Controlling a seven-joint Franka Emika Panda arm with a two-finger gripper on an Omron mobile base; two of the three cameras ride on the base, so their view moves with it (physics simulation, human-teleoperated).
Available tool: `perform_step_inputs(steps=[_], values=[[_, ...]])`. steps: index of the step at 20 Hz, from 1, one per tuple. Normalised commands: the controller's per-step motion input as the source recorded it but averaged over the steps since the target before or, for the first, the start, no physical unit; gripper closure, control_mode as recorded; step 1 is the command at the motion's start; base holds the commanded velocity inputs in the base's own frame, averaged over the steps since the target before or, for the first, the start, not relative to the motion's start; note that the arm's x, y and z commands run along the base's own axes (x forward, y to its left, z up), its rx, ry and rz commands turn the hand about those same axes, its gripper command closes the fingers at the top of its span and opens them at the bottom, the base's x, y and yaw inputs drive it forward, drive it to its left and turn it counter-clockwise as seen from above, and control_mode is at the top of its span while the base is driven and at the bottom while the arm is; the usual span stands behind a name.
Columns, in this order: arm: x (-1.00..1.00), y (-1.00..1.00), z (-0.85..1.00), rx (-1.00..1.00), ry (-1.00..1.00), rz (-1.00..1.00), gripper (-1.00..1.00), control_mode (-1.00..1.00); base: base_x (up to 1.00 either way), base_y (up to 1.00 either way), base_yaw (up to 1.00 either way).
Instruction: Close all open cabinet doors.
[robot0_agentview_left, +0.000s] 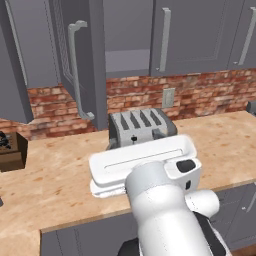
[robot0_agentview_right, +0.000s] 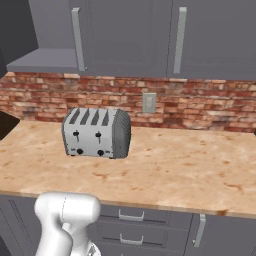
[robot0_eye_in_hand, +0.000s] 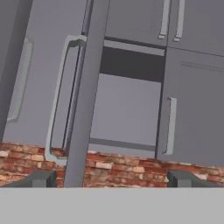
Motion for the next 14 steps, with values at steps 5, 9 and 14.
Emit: perform_step_inputs(steps=[5, 9, 14], values=[[0.42, 0.07, -0.41, 0.00, -0.10, 0.01, -1.00, -1.00, 0.00, 0.00, 0.00], [0.42, 0.10, -0.43, 0.00, -0.10, 0.01, -1.00, -1.00, 0.00, 0.00, 0.00], [0.45, 0.12, -0.38, 0.00, -0.10, 0.00, -1.00, -1.00, 0.00, 0.00, 0.00]])
